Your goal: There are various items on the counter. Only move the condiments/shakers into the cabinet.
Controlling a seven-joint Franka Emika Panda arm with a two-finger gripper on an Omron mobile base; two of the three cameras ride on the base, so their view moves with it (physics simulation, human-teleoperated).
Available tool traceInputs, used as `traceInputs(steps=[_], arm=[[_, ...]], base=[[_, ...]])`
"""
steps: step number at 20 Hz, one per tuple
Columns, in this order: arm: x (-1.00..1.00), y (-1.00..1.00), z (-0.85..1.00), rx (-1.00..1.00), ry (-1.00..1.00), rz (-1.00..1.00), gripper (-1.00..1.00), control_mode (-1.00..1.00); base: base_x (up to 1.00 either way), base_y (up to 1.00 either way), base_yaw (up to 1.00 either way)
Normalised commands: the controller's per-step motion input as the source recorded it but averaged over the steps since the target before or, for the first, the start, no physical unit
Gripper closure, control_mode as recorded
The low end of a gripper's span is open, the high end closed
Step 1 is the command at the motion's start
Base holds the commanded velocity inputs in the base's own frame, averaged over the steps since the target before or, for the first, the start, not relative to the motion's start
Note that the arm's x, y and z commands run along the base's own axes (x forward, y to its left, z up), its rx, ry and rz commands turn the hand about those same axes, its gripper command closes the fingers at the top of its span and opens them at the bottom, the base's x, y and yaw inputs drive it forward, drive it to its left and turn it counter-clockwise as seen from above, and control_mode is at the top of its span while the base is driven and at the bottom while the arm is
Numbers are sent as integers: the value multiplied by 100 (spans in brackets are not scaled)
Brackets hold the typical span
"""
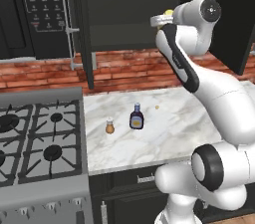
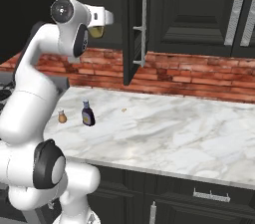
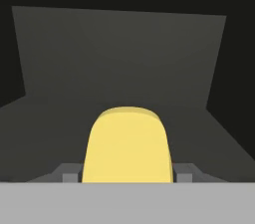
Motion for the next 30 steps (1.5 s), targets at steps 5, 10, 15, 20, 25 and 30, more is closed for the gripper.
traceInputs(steps=[5, 10, 15, 20, 25, 30], arm=[[32, 0, 0, 0, 0, 0, 100, -100], [9, 0, -1, 0, 0, 0, 100, -100], [30, 0, -17, 0, 0, 0, 100, -100], [26, -2, -9, 0, 0, 0, 100, -100], [8, -10, 0, 1, 0, 0, 100, -100], [5, -5, 0, 0, 0, 0, 100, -100]], base=[[0, 0, 0], [0, 0, 0], [0, 0, 0], [0, 0, 0], [0, 0, 0], [0, 0, 0]])
